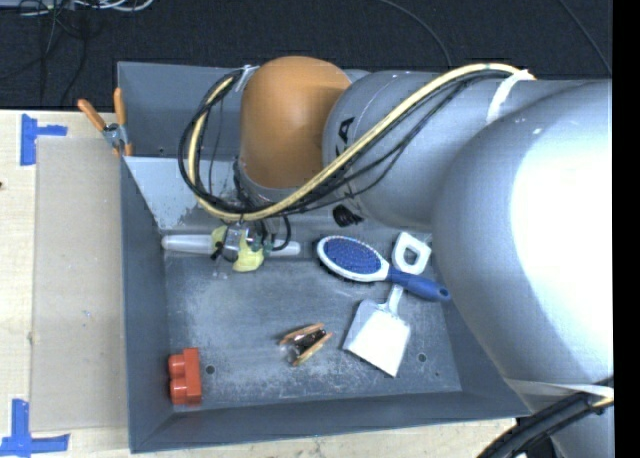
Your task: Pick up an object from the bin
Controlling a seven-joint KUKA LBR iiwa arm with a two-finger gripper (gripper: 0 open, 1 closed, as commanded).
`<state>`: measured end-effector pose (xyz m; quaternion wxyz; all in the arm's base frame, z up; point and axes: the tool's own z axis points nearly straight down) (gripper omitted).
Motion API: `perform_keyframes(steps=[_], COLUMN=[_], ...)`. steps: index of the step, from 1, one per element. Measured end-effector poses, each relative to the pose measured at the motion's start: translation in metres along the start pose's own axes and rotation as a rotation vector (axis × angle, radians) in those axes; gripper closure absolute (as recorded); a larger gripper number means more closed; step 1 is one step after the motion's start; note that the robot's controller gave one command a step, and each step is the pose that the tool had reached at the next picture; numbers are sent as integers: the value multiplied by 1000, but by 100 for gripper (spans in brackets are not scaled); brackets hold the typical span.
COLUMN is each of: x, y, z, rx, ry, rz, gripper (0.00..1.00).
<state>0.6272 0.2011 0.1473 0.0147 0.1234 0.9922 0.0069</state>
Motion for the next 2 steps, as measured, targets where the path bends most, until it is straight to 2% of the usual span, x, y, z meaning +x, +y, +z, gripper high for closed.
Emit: perform_keyframes(steps=[1,2], x=[5,-2], y=[-3,1], z=[55,-41], rx=[8,-2], ry=[13,-1], rz=[2,3], gripper=[100,100])
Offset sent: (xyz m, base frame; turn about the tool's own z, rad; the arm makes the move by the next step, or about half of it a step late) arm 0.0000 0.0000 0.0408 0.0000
